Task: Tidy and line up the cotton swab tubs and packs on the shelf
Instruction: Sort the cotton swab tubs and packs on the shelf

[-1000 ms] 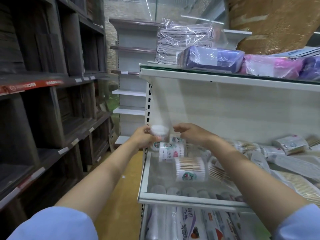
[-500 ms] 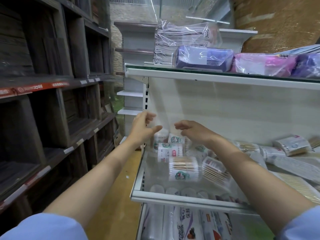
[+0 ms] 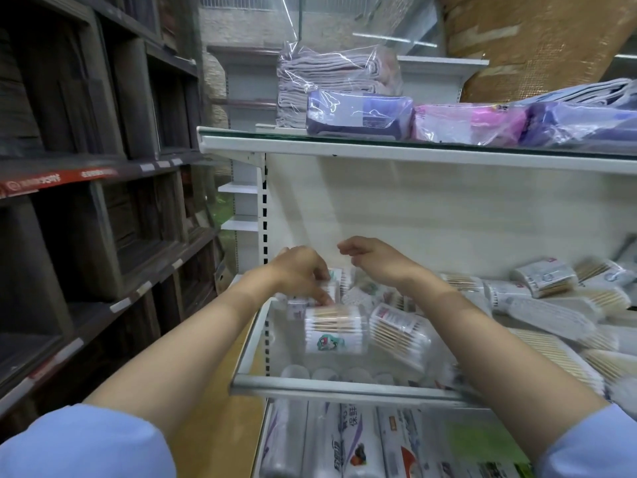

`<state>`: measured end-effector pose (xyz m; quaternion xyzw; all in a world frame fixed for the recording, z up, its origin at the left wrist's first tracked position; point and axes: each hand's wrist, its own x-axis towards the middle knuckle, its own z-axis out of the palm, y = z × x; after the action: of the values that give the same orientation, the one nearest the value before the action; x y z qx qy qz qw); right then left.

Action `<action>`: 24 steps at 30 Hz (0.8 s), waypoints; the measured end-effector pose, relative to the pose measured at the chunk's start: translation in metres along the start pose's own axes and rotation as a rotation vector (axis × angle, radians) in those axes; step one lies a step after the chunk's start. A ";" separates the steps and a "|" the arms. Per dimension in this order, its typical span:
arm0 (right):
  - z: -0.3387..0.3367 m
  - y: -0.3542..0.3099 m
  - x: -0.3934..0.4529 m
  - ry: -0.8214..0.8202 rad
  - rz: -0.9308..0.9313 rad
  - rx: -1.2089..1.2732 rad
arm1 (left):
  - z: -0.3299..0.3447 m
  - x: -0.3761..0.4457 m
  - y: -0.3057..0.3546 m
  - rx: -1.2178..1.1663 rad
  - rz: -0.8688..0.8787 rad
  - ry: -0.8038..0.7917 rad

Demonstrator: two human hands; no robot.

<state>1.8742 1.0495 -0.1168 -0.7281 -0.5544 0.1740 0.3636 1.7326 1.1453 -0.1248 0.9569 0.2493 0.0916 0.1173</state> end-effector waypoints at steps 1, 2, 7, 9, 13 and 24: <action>-0.002 0.001 -0.002 0.012 -0.007 0.013 | -0.001 -0.001 0.000 -0.033 -0.015 0.021; -0.005 0.002 -0.004 0.029 -0.016 0.026 | -0.002 -0.002 0.000 -0.075 -0.026 0.048; -0.024 0.003 -0.015 0.087 -0.047 0.217 | -0.021 -0.018 0.001 -0.334 -0.032 0.280; -0.027 0.001 -0.022 0.072 -0.044 0.328 | -0.027 -0.024 0.004 -0.541 -0.042 0.358; -0.022 -0.006 -0.033 -0.026 -0.054 0.462 | -0.026 -0.025 0.016 -0.921 -0.090 0.464; -0.027 0.000 -0.062 -0.132 -0.111 0.804 | -0.009 -0.036 0.043 -1.452 0.009 0.435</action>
<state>1.8718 0.9827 -0.1084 -0.4843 -0.5030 0.4033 0.5915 1.7190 1.0928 -0.1087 0.6007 0.1398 0.4200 0.6658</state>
